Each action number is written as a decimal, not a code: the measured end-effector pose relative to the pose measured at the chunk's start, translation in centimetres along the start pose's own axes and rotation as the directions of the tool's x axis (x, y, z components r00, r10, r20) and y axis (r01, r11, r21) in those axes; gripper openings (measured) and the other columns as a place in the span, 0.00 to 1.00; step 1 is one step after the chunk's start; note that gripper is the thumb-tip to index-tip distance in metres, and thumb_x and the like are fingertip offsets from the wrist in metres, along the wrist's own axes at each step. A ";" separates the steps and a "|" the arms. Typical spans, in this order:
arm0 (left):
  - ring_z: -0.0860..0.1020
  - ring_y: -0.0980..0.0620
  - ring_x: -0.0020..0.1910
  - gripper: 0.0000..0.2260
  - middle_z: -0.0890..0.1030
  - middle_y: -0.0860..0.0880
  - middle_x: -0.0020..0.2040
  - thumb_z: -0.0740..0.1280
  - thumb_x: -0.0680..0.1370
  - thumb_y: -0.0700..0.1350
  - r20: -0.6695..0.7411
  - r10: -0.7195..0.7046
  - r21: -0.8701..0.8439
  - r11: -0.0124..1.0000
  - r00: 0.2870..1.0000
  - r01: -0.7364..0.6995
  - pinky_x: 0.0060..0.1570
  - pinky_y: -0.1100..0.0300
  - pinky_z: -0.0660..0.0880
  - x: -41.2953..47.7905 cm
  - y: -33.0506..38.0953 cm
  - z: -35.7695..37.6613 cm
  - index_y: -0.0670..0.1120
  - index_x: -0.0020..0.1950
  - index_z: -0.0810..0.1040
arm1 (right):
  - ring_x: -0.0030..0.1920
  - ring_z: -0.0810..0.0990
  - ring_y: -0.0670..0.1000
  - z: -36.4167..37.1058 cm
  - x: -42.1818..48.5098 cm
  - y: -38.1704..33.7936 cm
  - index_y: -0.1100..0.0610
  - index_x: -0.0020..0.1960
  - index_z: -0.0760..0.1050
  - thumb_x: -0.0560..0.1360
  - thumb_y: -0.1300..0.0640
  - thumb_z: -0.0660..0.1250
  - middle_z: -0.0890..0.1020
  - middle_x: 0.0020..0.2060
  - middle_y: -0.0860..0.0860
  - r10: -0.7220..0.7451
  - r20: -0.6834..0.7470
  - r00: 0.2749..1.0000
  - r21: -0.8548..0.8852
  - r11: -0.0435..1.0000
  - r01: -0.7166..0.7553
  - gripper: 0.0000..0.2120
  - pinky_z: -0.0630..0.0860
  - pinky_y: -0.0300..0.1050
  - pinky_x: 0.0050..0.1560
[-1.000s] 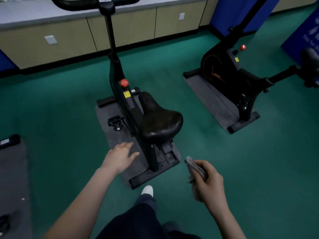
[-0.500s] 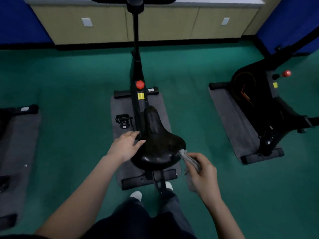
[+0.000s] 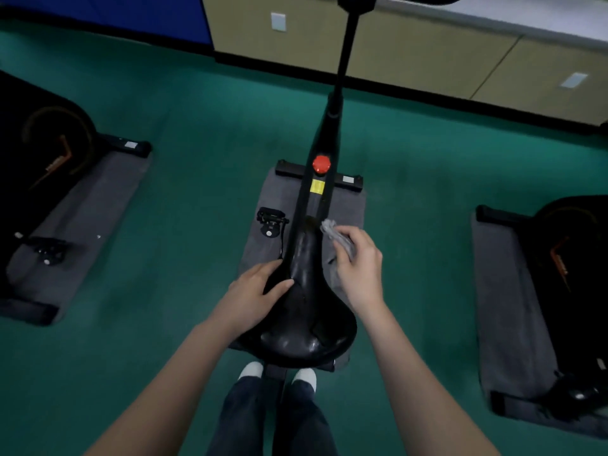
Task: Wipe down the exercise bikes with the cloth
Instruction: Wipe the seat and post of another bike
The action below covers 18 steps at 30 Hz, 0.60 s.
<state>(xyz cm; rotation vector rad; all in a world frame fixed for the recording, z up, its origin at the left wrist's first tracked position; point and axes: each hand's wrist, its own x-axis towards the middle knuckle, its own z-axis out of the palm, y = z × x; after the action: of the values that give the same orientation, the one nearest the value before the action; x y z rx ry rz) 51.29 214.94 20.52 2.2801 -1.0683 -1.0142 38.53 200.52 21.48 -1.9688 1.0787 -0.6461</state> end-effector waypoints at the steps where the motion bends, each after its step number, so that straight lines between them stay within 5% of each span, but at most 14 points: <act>1: 0.68 0.53 0.69 0.26 0.71 0.51 0.70 0.61 0.77 0.59 -0.014 0.001 -0.041 0.999 1.000 -0.002 0.69 0.57 0.63 0.1 -0.1 0.2 0.50 0.72 0.67 | 0.46 0.75 0.42 0.7 1.0 0.1 0.62 0.53 0.78 0.74 0.68 0.65 0.80 0.48 0.53 -0.022 0.003 1.000 0.001 1.000 0.022 0.10 0.64 0.21 0.46; 5: 0.70 0.56 0.66 0.29 0.73 0.53 0.67 0.60 0.73 0.63 -0.019 0.002 -0.148 0.989 1.000 -0.005 0.67 0.60 0.64 0.3 -0.6 0.3 0.51 0.70 0.69 | 0.49 0.75 0.38 3.0 3.2 0.5 0.62 0.54 0.79 0.74 0.70 0.65 0.81 0.50 0.51 -0.091 0.044 0.995 0.043 0.995 0.089 0.11 0.67 0.23 0.51; 8: 0.70 0.58 0.66 0.32 0.73 0.55 0.66 0.58 0.69 0.67 -0.013 0.017 -0.217 0.976 1.000 -0.019 0.68 0.58 0.65 0.4 -1.0 0.2 0.53 0.70 0.70 | 0.59 0.77 0.41 3.3 2.3 0.9 0.59 0.55 0.80 0.73 0.74 0.62 0.81 0.55 0.50 -0.122 0.040 0.992 0.118 0.986 0.117 0.16 0.70 0.34 0.62; 14: 0.68 0.60 0.66 0.25 0.71 0.59 0.67 0.63 0.75 0.62 -0.051 0.039 -0.251 0.967 0.998 -0.051 0.68 0.59 0.64 0.2 -1.6 0.5 0.56 0.70 0.68 | 0.65 0.74 0.50 3.7 -0.6 1.4 0.62 0.57 0.80 0.75 0.71 0.62 0.81 0.57 0.53 -0.443 0.234 0.865 -0.015 0.888 0.459 0.15 0.65 0.55 0.70; 18: 0.69 0.59 0.66 0.25 0.72 0.60 0.66 0.63 0.74 0.64 -0.122 0.031 -0.239 0.969 0.992 -0.060 0.67 0.53 0.67 0.2 -1.9 1.2 0.59 0.69 0.70 | 0.58 0.77 0.48 4.5 3.6 -0.1 0.60 0.55 0.80 0.74 0.70 0.63 0.82 0.51 0.51 -0.459 0.350 0.817 -0.120 0.843 0.525 0.13 0.62 0.47 0.72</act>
<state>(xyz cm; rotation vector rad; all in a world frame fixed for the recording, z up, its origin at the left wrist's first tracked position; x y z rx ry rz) 51.39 215.85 18.42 2.0811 -0.8914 -0.9244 43.68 199.27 19.22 -2.4710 0.4465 -0.4727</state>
